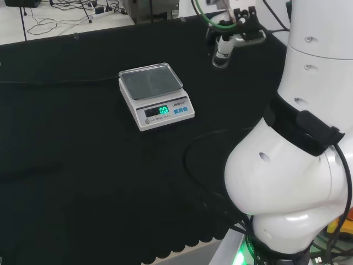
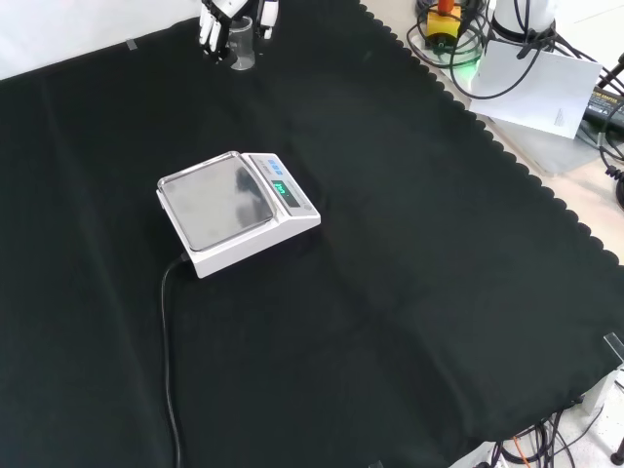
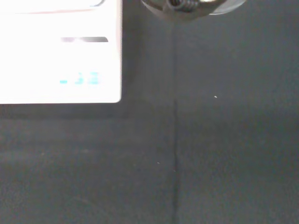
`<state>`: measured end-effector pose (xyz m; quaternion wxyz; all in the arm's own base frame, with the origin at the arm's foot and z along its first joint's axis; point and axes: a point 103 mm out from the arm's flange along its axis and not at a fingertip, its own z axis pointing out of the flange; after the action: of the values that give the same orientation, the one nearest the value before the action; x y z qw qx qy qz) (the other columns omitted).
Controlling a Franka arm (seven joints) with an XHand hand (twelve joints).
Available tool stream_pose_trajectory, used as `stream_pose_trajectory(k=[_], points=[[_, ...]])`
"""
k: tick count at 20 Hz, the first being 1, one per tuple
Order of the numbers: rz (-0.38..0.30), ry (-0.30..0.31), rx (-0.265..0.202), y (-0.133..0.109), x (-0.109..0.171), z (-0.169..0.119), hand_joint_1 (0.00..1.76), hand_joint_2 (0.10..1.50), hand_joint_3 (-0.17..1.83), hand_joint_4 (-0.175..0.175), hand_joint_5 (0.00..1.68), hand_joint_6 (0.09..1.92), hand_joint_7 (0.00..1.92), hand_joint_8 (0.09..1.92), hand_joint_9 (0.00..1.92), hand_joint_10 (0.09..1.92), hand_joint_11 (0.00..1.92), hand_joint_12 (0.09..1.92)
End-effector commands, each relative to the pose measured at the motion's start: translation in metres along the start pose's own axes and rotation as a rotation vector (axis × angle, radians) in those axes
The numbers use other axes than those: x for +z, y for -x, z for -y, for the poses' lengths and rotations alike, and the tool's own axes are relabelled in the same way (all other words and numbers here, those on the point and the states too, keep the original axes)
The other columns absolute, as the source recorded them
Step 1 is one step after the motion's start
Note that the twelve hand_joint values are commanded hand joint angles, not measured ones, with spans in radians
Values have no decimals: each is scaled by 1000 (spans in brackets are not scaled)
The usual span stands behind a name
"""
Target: Put the beaker on the electronic balance.
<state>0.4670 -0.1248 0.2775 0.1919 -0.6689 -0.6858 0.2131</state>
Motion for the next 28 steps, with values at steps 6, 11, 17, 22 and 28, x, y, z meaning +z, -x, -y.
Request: stream_pose_trajectory(k=[6, 11, 17, 22, 28], points=[[46, -5, -38, -22, -2, -9, 1621, 1158, -4, -175, 799, 1105, 664, 1267, 949, 1254, 598, 1756], [65, -18, -75, -36, -5, -30, 1621, 1156, -4, -175, 800, 1103, 668, 1262, 954, 1251, 596, 1754], [91, -26, -135, -60, -17, -63, 1621, 1155, -4, -175, 802, 1101, 673, 1256, 958, 1247, 597, 1751], [107, -27, -196, -81, -22, -93, 1621, 1153, -4, -175, 804, 1099, 676, 1252, 960, 1244, 598, 1750], [125, -40, -250, -104, -22, -121, 1621, 1152, -4, -175, 806, 1097, 679, 1247, 962, 1240, 600, 1748]])
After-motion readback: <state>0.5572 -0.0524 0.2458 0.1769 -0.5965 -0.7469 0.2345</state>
